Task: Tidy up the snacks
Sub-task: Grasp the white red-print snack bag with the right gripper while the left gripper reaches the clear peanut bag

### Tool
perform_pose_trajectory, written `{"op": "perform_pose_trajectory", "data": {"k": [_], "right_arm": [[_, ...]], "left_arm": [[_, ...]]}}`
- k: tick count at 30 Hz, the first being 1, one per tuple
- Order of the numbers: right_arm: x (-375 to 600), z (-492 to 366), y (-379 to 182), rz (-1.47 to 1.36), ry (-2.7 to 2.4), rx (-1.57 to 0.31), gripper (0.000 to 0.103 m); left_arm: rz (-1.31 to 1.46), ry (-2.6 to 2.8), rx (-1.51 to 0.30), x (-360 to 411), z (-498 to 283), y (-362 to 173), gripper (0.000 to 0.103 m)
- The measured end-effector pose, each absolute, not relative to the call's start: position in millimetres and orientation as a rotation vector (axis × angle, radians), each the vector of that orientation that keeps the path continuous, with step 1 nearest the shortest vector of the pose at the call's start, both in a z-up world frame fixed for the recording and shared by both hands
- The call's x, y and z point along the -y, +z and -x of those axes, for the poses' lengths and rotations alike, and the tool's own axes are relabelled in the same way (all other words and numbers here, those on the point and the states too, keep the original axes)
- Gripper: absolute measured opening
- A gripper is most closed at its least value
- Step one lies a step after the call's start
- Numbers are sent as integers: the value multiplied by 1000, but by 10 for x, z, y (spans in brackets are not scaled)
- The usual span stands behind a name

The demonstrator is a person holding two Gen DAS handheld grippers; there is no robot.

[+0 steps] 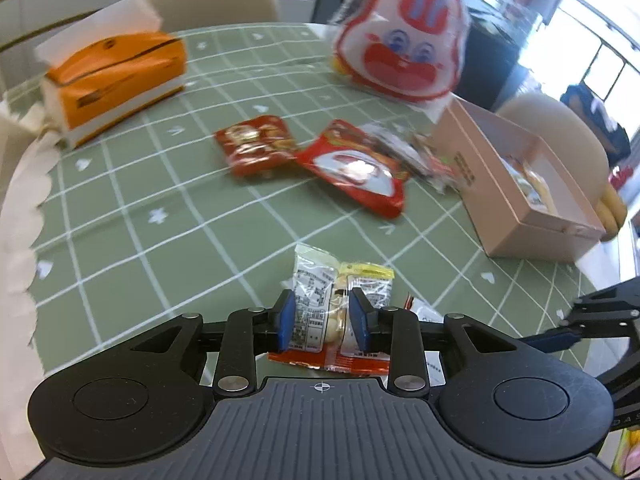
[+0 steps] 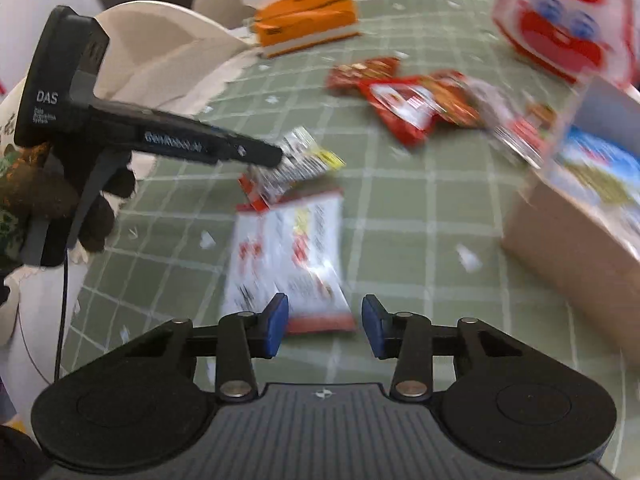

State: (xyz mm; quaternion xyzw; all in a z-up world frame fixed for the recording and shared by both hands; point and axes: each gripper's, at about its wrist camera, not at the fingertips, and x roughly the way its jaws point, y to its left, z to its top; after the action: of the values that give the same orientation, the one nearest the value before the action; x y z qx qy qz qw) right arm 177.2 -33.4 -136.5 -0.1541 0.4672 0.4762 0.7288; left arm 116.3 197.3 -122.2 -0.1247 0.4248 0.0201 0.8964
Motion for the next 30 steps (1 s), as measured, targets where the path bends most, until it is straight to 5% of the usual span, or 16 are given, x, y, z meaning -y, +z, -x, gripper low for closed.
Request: {"op": "perform_pose_trajectory", "data": {"k": [2, 6, 20, 30], "right_arm": [[457, -1713, -1331, 333, 1024, -1015, 41], [413, -1585, -1224, 345, 1041, -926, 75], [-348, -1512, -1463, 437, 1042, -930, 78], [555, -1655, -1299, 251, 791, -921, 75]], "left_arm": [[249, 44, -888, -1929, -1206, -1223, 35], [261, 90, -895, -1925, -1200, -1198, 35], [411, 204, -890, -2023, -669, -1097, 35], [328, 119, -850, -1904, -799, -1065, 35]]}}
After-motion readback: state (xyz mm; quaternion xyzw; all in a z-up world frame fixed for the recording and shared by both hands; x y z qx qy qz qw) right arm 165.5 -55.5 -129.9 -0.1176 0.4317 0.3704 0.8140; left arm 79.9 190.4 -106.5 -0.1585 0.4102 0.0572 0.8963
